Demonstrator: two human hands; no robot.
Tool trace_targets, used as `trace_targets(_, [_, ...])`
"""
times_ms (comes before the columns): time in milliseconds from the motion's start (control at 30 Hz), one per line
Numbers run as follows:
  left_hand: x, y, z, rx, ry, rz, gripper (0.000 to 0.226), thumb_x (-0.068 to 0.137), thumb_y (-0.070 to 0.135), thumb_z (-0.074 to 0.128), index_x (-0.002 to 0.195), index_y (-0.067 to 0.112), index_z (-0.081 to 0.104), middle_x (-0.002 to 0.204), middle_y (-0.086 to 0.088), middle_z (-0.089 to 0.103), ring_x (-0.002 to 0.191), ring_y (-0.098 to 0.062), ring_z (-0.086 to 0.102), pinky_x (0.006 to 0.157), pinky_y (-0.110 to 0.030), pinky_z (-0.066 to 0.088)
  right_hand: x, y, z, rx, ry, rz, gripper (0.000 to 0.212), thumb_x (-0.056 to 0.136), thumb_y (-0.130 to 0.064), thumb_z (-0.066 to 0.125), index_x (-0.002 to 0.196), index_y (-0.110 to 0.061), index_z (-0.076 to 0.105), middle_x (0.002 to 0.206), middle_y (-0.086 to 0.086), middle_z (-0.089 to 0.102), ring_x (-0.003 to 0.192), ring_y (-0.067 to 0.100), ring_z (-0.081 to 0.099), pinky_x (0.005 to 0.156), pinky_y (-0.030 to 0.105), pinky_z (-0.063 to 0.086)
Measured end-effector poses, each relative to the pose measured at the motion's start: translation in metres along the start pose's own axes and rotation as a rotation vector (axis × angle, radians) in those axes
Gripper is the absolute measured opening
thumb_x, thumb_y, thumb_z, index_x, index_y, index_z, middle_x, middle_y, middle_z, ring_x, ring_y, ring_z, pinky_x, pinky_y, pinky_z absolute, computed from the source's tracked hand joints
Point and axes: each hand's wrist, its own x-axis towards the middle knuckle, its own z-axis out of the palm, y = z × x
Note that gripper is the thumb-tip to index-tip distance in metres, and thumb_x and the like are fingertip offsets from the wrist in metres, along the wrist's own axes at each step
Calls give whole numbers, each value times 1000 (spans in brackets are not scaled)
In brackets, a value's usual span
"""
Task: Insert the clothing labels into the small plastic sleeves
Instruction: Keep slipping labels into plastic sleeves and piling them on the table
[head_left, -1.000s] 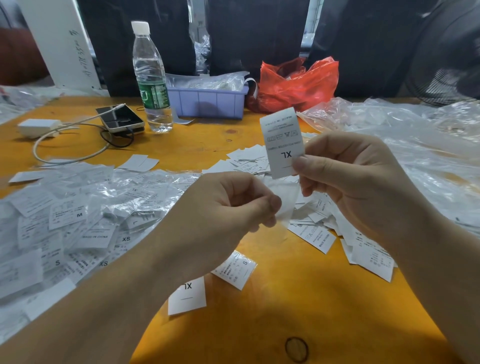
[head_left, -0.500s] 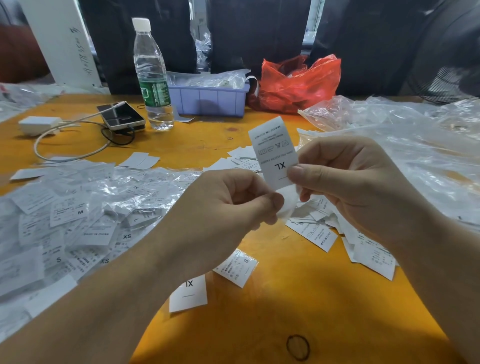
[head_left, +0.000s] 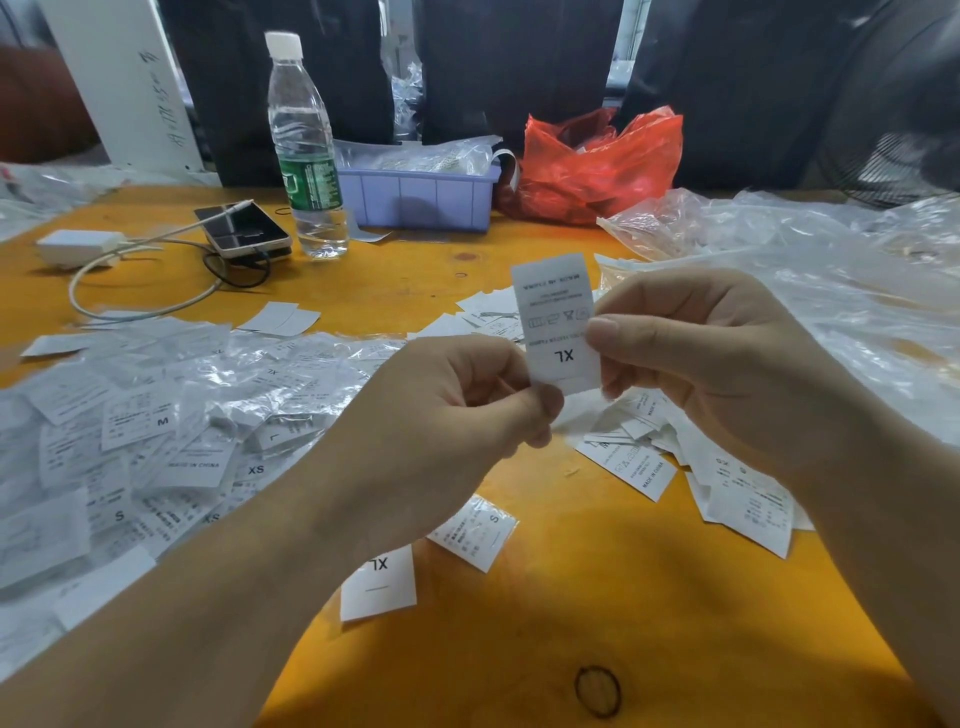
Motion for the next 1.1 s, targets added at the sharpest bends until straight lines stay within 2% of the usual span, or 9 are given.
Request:
trace_targets(67, [-1,0,2,44,-15,-2,18,79,35,62,86,24,75,73,7,72,69,-13,64,71,-36,53,0,0,0,0,19,-2,16,80,-25,66,80,-11,73,93,18,72,77,36,60,71,43,50])
trace_targets(167, [-2,3,2,65,-12,-19,21,79,36,62,85,21,74,76,8,72,71,-12,65,74,-39,54,1,1,1,-22,11,-4,12,78,-25,67,73,-15,73,91,14,73,74,36,58,68,42,50])
trace_targets(233, [-1,2,0,84,-5,-33,16,84,35,68,83,20,74,75,7,72,69,-15,65,69,-34,55,1,1,0,-30,24,-8,11,77,-24,68,72,-16,74,88,14,73,67,27,56,63,35,50])
trace_targets(333, [0,2,-2,47,13,-37,12,89,25,67,79,20,73,70,8,72,60,-1,61,53,-12,46,2,0,-4,31,100,-20,11,77,-20,68,71,-18,76,85,17,73,60,20,55,57,26,50])
trace_targets(400, [0,3,-3,14,19,-48,13,87,23,66,79,17,73,69,6,72,57,1,59,50,-7,41,3,0,-7,78,155,-29,11,78,-19,68,71,-18,77,83,15,73,57,17,54,54,24,50])
trace_targets(500, [2,3,-5,-105,23,-68,12,80,27,71,75,16,72,68,2,72,56,-3,58,50,-9,42,4,0,-10,132,198,-31,10,77,-17,68,71,-17,77,80,14,73,55,16,53,54,24,49])
trace_targets(667, [3,4,-6,-186,31,-71,20,65,38,68,70,19,72,67,0,71,57,-5,58,49,-12,43,3,0,-8,167,138,-51,11,79,-15,67,72,-17,77,86,17,73,55,15,53,54,22,49])
trace_targets(967, [1,5,-2,-147,47,-42,17,67,36,70,70,19,71,64,2,70,54,-3,57,49,-9,41,2,1,-6,81,138,-83,13,81,-17,68,71,-18,76,89,16,74,56,18,52,54,21,49])
trace_targets(1100, [0,7,-2,-80,56,-40,10,79,26,73,71,19,71,65,3,71,54,0,58,49,-7,41,2,0,-5,14,171,-85,13,81,-20,67,72,-20,76,89,12,75,57,18,54,56,25,49])
